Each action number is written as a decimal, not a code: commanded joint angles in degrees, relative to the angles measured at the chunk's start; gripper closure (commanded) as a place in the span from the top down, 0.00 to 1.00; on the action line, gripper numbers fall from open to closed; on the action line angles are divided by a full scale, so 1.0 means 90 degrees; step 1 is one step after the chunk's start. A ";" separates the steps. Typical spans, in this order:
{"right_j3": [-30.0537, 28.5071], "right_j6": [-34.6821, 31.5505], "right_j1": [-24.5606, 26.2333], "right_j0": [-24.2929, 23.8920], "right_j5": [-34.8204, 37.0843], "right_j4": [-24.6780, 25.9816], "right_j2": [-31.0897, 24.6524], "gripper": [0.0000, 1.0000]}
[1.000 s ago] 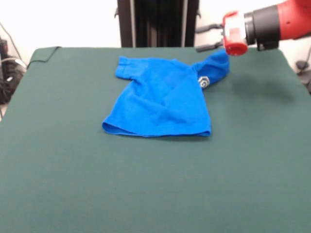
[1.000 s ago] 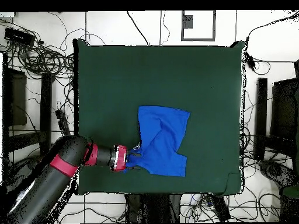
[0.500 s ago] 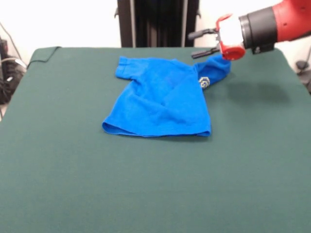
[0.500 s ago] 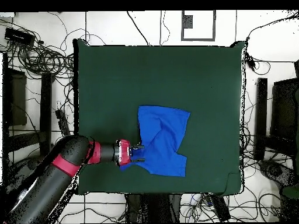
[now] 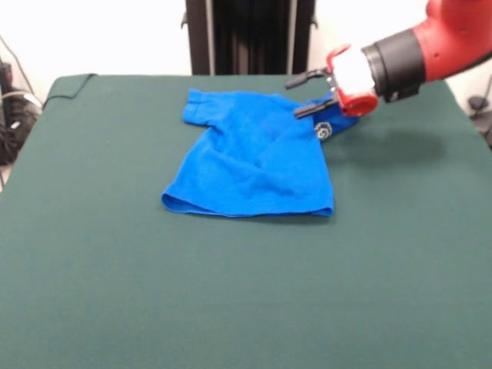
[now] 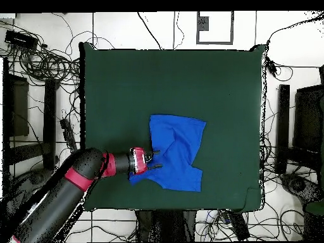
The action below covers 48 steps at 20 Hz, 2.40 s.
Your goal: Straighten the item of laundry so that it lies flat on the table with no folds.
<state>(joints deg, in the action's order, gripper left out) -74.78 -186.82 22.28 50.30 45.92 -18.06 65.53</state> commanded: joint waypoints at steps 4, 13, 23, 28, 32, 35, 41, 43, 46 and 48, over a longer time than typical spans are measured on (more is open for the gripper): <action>0.0478 -0.1839 0.1043 -0.0569 -0.0855 -0.0348 -0.0013 1.00; 0.1004 -0.1433 0.1323 -0.1321 -0.1457 -0.0479 0.0336 1.00; 0.1321 -0.0575 0.0902 -0.1905 -0.2125 -0.0270 0.0010 1.00; 0.1212 -0.0409 0.0633 -0.1891 -0.2224 -0.0216 -0.0215 1.00; 0.1207 -0.0407 0.0579 -0.1849 -0.2258 -0.0178 -0.0196 1.00; 0.1280 -0.0468 0.0681 -0.1832 -0.2338 -0.0163 -0.0110 1.00; 0.1266 -0.0274 0.0537 -0.1905 -0.2561 -0.0012 -0.0204 1.00; 0.1198 -0.0181 0.0421 -0.2030 -0.2743 -0.0005 -0.0456 1.00; 0.1107 -0.0036 0.0265 -0.2182 -0.2923 0.0016 -0.0818 1.00; 0.0992 0.0181 0.0009 -0.2353 -0.3128 0.0057 -0.1308 1.00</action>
<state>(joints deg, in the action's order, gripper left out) -71.04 -186.82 23.42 31.92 23.54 -17.73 67.23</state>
